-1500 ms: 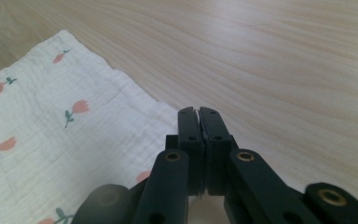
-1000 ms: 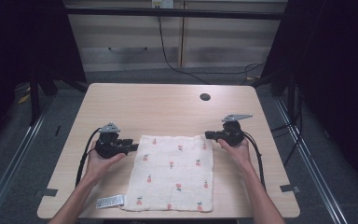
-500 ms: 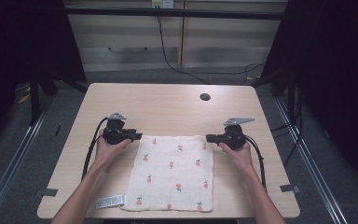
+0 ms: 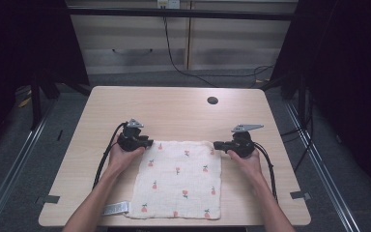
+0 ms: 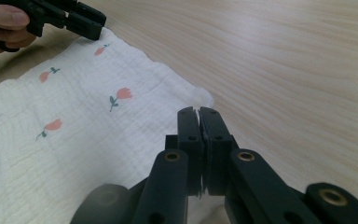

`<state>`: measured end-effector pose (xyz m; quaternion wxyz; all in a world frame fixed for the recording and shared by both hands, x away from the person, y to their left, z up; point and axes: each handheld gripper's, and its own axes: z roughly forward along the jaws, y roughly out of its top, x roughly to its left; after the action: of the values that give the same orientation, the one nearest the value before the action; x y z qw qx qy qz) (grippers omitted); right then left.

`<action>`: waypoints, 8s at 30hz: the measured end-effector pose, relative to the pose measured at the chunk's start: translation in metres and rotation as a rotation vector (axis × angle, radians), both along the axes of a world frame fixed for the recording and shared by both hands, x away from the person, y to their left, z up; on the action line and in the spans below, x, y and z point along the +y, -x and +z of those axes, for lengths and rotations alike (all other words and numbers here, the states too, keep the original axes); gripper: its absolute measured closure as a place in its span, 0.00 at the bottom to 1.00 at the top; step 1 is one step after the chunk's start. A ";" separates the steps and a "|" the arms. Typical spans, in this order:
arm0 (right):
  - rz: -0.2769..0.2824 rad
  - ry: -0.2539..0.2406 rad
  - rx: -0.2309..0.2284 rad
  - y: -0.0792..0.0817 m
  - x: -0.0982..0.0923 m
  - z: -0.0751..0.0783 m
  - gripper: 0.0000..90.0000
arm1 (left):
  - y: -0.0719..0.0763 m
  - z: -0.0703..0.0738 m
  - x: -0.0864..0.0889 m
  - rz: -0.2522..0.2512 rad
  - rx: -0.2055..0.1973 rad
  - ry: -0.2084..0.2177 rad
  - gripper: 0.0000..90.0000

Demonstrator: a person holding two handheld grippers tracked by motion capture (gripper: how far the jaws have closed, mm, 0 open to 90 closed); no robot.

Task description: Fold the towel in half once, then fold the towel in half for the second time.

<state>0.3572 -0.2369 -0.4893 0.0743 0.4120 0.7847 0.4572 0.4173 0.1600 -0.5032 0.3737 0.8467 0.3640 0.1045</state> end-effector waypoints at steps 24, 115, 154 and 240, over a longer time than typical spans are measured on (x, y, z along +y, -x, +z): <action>-0.010 -0.037 -0.052 -0.004 -0.006 0.029 0.99 | 0.010 0.025 0.017 -0.018 0.011 0.211 0.97; 0.166 0.031 0.030 0.110 -0.005 0.005 0.94 | 0.138 0.025 0.057 -0.229 -0.031 0.137 0.91; 0.092 0.090 0.025 0.011 0.026 -0.007 0.80 | 0.098 0.001 0.048 -0.156 0.014 0.055 0.88; 0.254 0.001 -0.077 0.059 0.046 0.030 0.95 | 0.073 0.000 0.050 -0.114 0.036 0.046 0.96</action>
<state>0.2979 -0.1909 -0.4595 0.0463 0.2915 0.8272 0.4781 0.3446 0.2098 -0.5032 0.3918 0.8589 0.3243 0.0594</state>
